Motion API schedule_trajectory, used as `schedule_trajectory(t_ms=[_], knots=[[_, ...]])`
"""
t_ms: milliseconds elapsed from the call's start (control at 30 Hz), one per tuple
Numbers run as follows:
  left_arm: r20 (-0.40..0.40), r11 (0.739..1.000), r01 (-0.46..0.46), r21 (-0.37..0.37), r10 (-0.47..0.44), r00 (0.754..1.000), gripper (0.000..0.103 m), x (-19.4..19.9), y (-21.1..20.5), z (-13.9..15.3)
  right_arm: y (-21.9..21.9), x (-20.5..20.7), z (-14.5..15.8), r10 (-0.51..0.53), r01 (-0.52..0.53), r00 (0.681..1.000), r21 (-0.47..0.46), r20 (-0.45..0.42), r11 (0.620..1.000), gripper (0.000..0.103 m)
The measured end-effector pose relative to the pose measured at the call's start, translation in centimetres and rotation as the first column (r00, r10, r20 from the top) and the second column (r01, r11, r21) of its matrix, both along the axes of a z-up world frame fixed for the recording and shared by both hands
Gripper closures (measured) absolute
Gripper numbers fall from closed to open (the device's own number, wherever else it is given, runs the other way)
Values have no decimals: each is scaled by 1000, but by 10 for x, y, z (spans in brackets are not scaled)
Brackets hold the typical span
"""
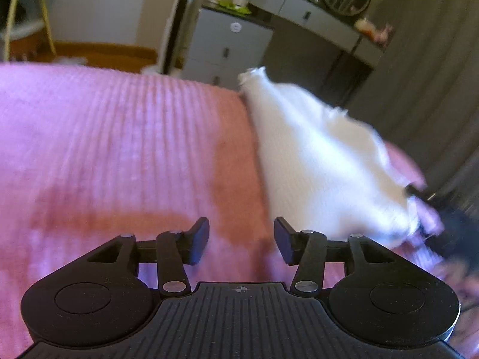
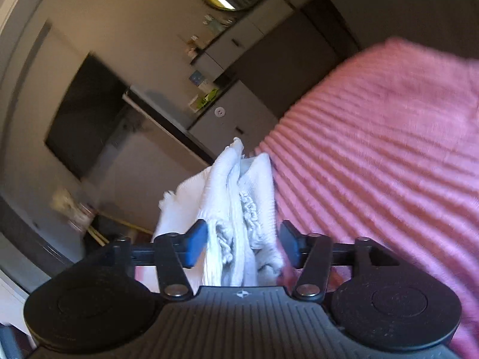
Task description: Fold small clothes
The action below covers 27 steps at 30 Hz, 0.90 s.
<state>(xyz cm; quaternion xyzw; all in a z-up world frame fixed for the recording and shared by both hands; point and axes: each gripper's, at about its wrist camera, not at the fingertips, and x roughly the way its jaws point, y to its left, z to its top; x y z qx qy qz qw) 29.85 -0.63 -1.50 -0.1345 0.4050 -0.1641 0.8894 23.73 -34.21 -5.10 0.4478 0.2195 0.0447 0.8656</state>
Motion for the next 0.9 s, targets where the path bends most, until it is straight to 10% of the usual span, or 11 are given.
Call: schedule_trajectory(t_ms=[200,433,500,567,700,900], knots=[[-67,972,81,-222,-98,993,32,64,-20,-11,6,18,-17,45,-47,999,84,17,995,28],[-160,950,105,-294,-157,975,23,115,-42,-42,16,26,-24,44,-46,998,41,43,998,20],[-155,945,109,-307,-163,974,27,118,-43,-46,24,27,-24,22,-22,999,5,41,1000,25],[-142,948,110,-298,-158,977,34,115,-43,-47,26,27,-28,5,-6,1000,19,28,1000,53],[-72,947,148,-284,-175,982,53,105,-47,-37,23,26,-27,14,-18,999,81,48,997,60],[60,960,201,-194,-193,979,56,69,-37,5,49,25,-3,158,-166,980,57,116,984,61]])
